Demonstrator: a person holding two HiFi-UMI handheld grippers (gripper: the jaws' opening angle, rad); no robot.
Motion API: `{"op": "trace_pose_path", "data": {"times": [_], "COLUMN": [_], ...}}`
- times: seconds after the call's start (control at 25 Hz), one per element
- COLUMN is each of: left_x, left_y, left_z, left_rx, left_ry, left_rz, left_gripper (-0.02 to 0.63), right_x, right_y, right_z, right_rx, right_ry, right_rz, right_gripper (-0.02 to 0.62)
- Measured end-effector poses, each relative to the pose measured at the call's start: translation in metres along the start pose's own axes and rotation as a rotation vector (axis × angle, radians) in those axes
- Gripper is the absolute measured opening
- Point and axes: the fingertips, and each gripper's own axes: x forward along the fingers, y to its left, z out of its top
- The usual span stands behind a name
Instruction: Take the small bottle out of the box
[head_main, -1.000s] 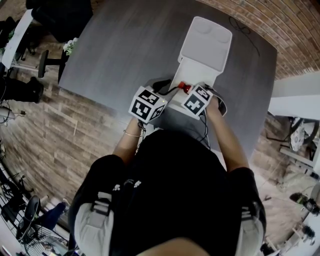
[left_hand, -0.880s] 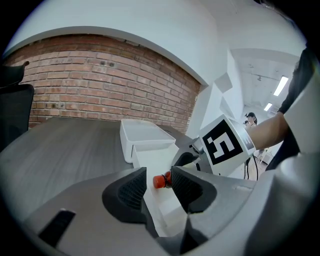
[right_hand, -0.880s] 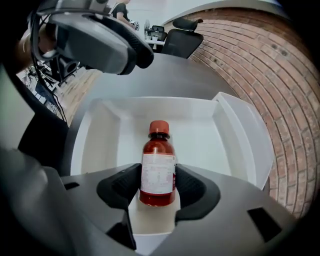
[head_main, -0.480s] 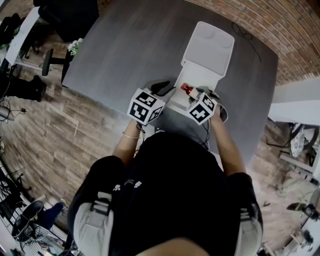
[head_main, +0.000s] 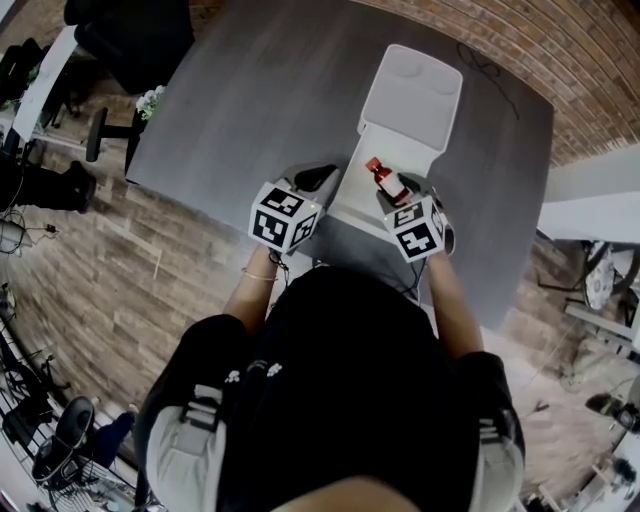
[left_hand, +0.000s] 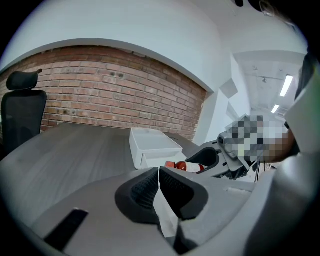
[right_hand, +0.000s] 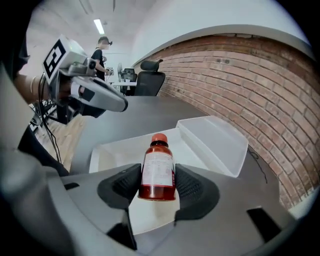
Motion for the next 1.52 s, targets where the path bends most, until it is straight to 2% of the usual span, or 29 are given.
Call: {"op": "trace_pose_path", "data": {"times": [0.52,0.68,1.04,1.28,1.52], "left_x": [0.01,0.01,-0.012,-0.032,-0.044], "left_y": [-0.021,-0.027,-0.041,-0.048,-0.051], "left_z": [0.013,0.023,0.076,0.115,0.136], "left_rx": [0.028,0.039,0.076,0.099,0.1], "left_ry": [-0.012,-0.035,-0.172,-0.28,-0.343], "left_rz": [-0.034,-0.044,-0.043,-0.051,-0.054], "left_gripper": [0.006,0.008,0.006,0.008,0.006], "right_x": [-0.064,-0.09,-0.153,-0.182,-0.195], "right_y": [-0.027,-0.037,-0.056,-0.062,-0.064], "right_z": [0.041,0.06,0.097,0.11,0.115], "right_rx": [0.11,0.128,0.182,0.217,0.23], "right_ry": [-0.288,-0.41,-0.665,-0.767,-0.805], "right_rz": [-0.102,-0.133,-0.187,-0.209,-0.225], "right_gripper": [0.21,0.21,0.21,0.212,0.212]}}
